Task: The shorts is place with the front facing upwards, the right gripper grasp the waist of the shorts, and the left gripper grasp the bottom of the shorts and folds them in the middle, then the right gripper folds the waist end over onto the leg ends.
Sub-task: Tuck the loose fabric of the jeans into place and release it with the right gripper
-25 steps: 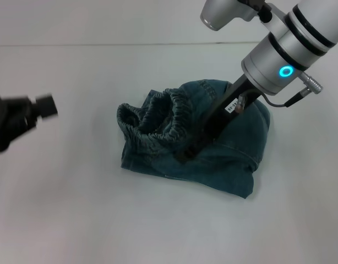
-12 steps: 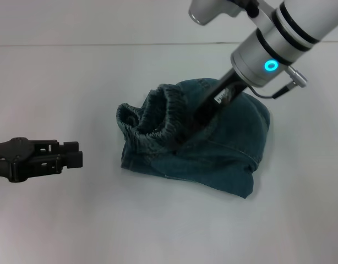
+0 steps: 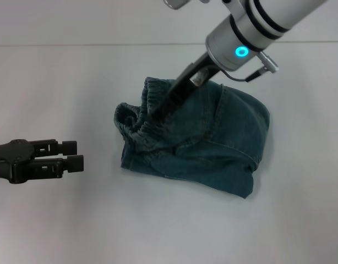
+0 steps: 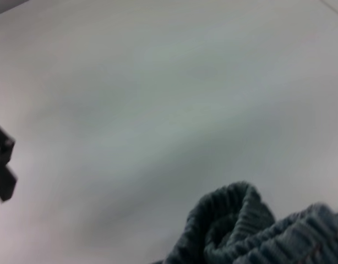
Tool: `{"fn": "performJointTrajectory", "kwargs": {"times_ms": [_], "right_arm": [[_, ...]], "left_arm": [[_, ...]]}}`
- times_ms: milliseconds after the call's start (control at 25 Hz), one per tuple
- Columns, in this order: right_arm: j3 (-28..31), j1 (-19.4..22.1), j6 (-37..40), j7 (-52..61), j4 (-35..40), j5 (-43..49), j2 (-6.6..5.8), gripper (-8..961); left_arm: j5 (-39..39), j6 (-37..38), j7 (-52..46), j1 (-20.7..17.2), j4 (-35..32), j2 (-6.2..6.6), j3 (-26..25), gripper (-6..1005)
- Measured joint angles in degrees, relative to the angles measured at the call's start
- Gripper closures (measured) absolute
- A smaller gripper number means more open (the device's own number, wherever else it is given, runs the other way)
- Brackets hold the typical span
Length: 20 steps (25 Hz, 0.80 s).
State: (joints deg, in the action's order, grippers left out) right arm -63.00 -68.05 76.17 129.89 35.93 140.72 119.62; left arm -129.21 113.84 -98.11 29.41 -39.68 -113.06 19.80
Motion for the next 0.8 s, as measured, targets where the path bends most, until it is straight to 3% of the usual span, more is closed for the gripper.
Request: {"fn": "performJointTrajectory", "kwargs": {"times_ms": [480,800], "right_arm": [[0.1,-1.3,-6.7,-0.3,-2.1,-1.3,0.18,8],[1.9,3.8,4.4,-0.1,9.6,-7.2,-1.17,8]], "left_arm": [[-0.1,-1.0,-0.3,0.0,-0.1,0.03,-0.1,223],[-0.1,-1.5,-0.1,0.0,0.5,-0.02,0.0,224]]}}
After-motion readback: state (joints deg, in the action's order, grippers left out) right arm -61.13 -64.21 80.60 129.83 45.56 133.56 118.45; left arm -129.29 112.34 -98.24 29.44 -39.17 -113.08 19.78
